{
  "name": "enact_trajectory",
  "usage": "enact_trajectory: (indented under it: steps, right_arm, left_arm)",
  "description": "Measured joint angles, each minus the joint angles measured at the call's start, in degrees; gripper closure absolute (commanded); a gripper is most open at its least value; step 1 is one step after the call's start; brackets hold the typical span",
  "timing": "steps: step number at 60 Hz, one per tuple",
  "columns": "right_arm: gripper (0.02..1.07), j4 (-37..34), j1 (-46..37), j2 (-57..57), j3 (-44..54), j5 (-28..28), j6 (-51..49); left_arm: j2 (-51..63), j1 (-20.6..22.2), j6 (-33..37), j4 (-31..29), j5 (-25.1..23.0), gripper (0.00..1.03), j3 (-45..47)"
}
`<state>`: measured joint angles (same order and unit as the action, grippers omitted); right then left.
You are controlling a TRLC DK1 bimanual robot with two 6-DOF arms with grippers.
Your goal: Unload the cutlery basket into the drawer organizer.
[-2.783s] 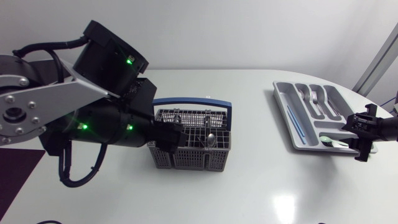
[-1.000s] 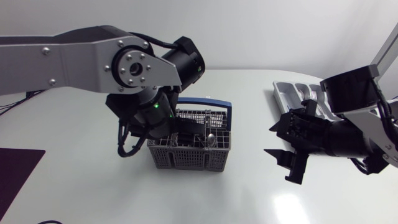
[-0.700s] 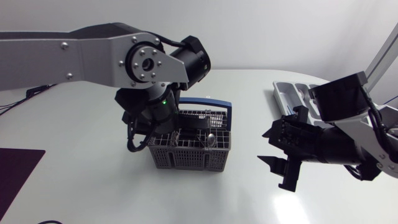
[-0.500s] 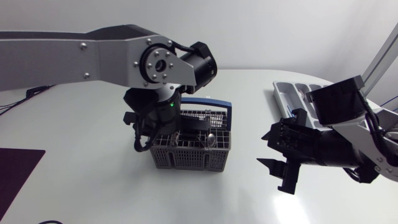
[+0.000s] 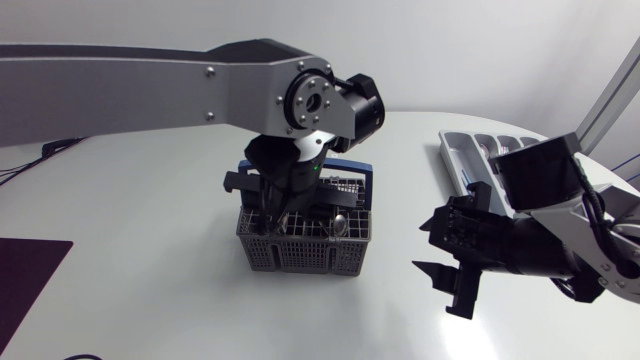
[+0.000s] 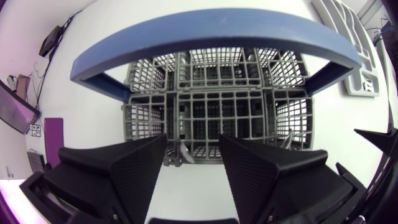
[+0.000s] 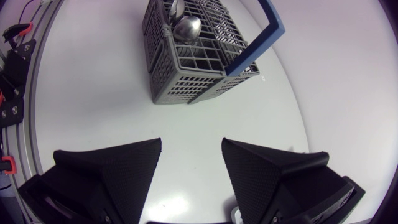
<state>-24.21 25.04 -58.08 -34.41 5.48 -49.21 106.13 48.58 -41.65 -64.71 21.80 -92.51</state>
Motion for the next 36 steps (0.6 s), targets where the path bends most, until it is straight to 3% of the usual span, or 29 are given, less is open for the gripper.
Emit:
enact_trajectory:
  steps: [8,11,36]
  right_arm:
    - [0.35,0.2,0.0,0.0,0.3,0.0,0.0]
    - [0.35,0.2,0.0,0.0,0.4,0.0,0.0]
    - [0.35,0.2,0.1,0.0,0.8,0.1,0.0]
  left_arm:
    - [0.0,-0.3,1.6,1.6,-2.8,0.18,0.7]
    - [0.0,-0.5,2.1,1.5,-4.0,0.14,0.8]
    - [0.0,-0.5,4.0,0.3,-4.6,0.05,0.7]
